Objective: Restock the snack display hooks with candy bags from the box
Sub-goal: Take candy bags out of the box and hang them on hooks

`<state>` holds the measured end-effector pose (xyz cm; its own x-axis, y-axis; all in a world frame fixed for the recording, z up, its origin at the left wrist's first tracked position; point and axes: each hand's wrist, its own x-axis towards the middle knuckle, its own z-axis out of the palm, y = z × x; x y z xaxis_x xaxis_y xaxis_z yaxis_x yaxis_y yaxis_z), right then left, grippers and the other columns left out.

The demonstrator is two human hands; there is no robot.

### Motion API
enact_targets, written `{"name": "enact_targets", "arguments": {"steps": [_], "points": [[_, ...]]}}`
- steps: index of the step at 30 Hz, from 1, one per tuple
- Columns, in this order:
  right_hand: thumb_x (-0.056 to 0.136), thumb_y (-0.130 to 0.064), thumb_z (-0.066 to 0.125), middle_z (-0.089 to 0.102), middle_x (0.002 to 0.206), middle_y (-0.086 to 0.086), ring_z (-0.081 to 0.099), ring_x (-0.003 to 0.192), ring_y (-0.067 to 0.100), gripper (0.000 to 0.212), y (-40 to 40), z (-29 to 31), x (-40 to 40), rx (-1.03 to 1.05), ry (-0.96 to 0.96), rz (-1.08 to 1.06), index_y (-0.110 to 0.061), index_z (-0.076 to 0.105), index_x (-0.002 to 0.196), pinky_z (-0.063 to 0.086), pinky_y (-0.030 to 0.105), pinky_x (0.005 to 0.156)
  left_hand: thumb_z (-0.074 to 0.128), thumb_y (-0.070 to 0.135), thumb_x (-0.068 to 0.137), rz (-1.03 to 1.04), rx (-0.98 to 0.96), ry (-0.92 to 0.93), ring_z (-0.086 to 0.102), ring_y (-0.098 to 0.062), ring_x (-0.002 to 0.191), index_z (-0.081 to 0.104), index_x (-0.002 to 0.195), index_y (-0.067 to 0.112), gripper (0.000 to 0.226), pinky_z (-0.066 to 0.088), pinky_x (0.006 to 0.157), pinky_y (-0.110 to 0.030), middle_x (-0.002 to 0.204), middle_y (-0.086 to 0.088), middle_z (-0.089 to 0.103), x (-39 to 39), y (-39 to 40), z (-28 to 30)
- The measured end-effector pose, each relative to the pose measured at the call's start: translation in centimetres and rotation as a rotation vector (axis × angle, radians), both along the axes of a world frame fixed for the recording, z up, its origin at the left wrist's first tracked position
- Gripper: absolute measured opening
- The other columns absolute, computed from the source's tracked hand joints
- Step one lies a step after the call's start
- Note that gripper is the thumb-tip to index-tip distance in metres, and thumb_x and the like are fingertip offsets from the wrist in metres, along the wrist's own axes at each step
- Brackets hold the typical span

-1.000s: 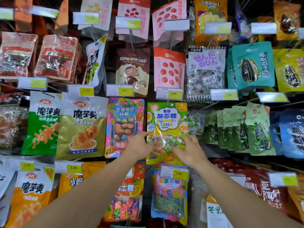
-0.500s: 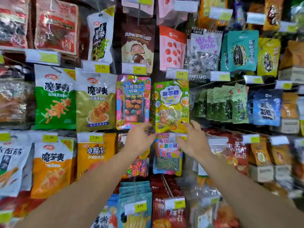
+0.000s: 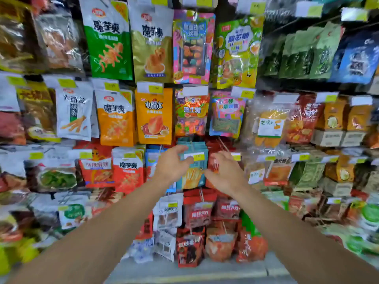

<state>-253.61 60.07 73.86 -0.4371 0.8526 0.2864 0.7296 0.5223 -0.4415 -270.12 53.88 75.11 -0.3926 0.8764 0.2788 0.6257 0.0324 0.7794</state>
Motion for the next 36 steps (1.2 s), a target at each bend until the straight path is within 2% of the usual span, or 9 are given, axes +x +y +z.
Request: {"name": "enact_targets", "arguments": {"steps": [3, 6, 10, 14, 19, 21, 23, 28, 36], "points": [[0.089, -0.041, 0.061, 0.037, 0.146, 0.005, 0.045, 0.129, 0.033, 0.063, -5.0, -6.1, -0.7, -0.134, -0.068, 0.057, -0.017, 0.043, 0.144, 0.042, 0.040, 0.105, 0.065, 0.025, 0.089, 0.022, -0.130, -0.061, 0.060, -0.020, 0.117, 0.060, 0.131, 0.017, 0.043, 0.048, 0.099, -0.033, 0.136, -0.002, 0.060, -0.9, -5.8, -5.6], [0.089, -0.038, 0.062, 0.041, 0.141, 0.008, 0.048, 0.126, 0.033, 0.059, -9.6, -11.4, -1.5, -0.232, -0.104, 0.100, -0.014, 0.046, 0.140, 0.043, 0.037, 0.102, 0.064, 0.027, 0.089, 0.077, -0.242, -0.043, 0.062, -0.018, 0.113, 0.061, 0.131, 0.017, 0.043, 0.043, 0.087, -0.021, 0.129, -0.003, 0.064, -1.8, -11.7, -10.2], [0.086, -0.040, 0.063, 0.044, 0.139, 0.009, 0.047, 0.127, 0.031, 0.061, -15.3, -17.9, -3.7, -0.348, -0.198, 0.134, -0.014, 0.048, 0.139, 0.042, 0.035, 0.098, 0.065, 0.028, 0.088, 0.143, -0.385, -0.071, 0.066, -0.026, 0.105, 0.067, 0.121, 0.017, 0.035, 0.044, 0.079, -0.029, 0.110, -0.009, 0.071, -3.4, -18.7, -15.4], [0.084, -0.038, 0.063, 0.045, 0.140, 0.009, 0.045, 0.130, 0.032, 0.061, -20.4, -23.6, -7.3, -0.488, -0.317, 0.221, -0.014, 0.048, 0.139, 0.041, 0.036, 0.104, 0.067, 0.033, 0.085, 0.200, -0.521, -0.126, 0.064, -0.022, 0.110, 0.060, 0.131, 0.019, 0.049, 0.045, 0.089, -0.026, 0.125, -0.006, 0.066, -7.4, -24.6, -21.1], [0.080, -0.048, 0.052, 0.047, 0.135, 0.013, 0.048, 0.126, 0.035, 0.066, -25.0, -28.9, -14.5, -0.612, -0.471, 0.283, -0.007, 0.049, 0.132, 0.044, 0.040, 0.101, 0.068, 0.035, 0.086, 0.270, -0.670, -0.206, 0.064, -0.023, 0.110, 0.064, 0.124, 0.021, 0.041, 0.046, 0.092, -0.029, 0.122, -0.006, 0.068, -14.7, -30.5, -27.6], [0.077, -0.051, 0.051, 0.050, 0.135, 0.017, 0.050, 0.124, 0.036, 0.071, -26.2, -30.7, -17.8, -0.661, -0.500, 0.296, -0.005, 0.050, 0.132, 0.042, 0.039, 0.102, 0.060, 0.048, 0.076, 0.290, -0.711, -0.239, 0.063, -0.025, 0.109, 0.065, 0.124, 0.022, 0.055, 0.044, 0.094, -0.029, 0.118, -0.009, 0.068, -17.7, -31.9, -30.5], [0.085, -0.038, 0.061, 0.054, 0.130, 0.018, 0.053, 0.121, 0.036, 0.053, -27.1, -33.2, -21.1, -0.707, -0.529, 0.280, -0.006, 0.055, 0.126, 0.043, 0.037, 0.100, 0.055, 0.046, 0.069, 0.288, -0.744, -0.306, 0.062, -0.026, 0.112, 0.065, 0.125, 0.019, 0.063, 0.045, 0.099, -0.032, 0.123, -0.009, 0.067, -20.7, -33.0, -33.2], [0.085, -0.035, 0.062, 0.053, 0.127, 0.012, 0.053, 0.121, 0.031, 0.047, -29.0, -40.1, -27.9, -0.857, -0.578, 0.200, -0.013, 0.056, 0.127, 0.044, 0.032, 0.093, 0.063, 0.028, 0.086, 0.277, -0.850, -0.436, 0.062, -0.022, 0.114, 0.064, 0.127, 0.020, 0.041, 0.048, 0.098, -0.034, 0.122, -0.002, 0.068, -27.8, -34.6, -40.1], [0.086, -0.033, 0.065, 0.051, 0.135, 0.010, 0.052, 0.121, 0.028, 0.053, -29.7, -50.9, -33.9, -1.015, -0.647, 0.118, -0.013, 0.052, 0.133, 0.040, 0.029, 0.090, 0.061, 0.025, 0.090, 0.359, -0.932, -0.644, 0.052, -0.014, 0.127, 0.057, 0.136, 0.020, 0.047, 0.033, 0.093, -0.014, 0.139, 0.004, 0.058, -33.8, -35.3, -50.4]]}}
